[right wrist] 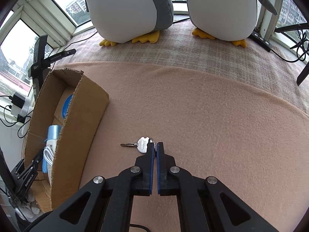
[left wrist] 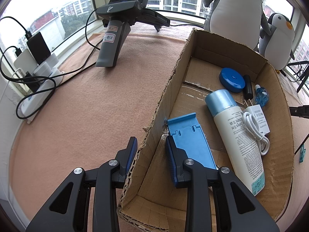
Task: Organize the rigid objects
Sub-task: 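Move the right gripper to the silver keys and pinch the key ring, then carry the keys into the box and open the right gripper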
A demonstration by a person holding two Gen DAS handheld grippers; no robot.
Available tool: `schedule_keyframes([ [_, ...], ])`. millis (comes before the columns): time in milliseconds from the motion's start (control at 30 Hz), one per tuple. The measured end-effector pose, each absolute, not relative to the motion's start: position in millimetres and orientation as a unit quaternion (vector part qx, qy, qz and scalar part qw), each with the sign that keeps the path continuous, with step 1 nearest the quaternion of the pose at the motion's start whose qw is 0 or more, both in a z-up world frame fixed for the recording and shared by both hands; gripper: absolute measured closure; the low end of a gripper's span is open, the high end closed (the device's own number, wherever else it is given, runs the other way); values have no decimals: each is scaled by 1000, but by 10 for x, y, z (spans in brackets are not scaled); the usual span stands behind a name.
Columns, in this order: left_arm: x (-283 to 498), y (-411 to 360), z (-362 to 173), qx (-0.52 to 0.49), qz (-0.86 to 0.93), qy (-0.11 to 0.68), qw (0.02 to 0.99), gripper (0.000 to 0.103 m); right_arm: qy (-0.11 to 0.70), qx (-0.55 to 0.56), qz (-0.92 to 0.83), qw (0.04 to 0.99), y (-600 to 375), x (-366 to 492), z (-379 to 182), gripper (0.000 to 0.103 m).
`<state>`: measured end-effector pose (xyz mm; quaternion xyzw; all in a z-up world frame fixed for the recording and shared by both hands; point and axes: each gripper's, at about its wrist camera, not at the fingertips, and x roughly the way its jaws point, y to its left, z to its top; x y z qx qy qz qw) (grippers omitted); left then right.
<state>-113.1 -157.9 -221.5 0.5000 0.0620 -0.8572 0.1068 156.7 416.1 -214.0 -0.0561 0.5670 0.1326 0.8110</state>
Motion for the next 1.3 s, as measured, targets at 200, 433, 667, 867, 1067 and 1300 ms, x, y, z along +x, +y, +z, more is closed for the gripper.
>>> schedule_keyframes([
  [200,-1130,-1579,-2215,500,-857,62,107,75,545,-60,143,824,4215,1463,-1955,101],
  [433,-1130,-1577,-2215,500,-857,62,107,75,519,-64,164,837,4359,1325,-1674,101],
  [667,-1130,-1577,-2215,500,-857,62,107,75,493,-78,195,844,4643,1187,-1419,101],
  [867,-1139,-1571,-2207,500,-857,63,106,75,478,-97,226,843,4944,1073,-1287,101],
  [1067,-1163,-1578,-2209,499,-858,65,106,75,472,-121,246,838,5243,1013,-1299,101],
  [1300,-1162,-1577,-2209,499,-858,65,106,75,472,-139,264,830,5515,978,-1365,101],
])
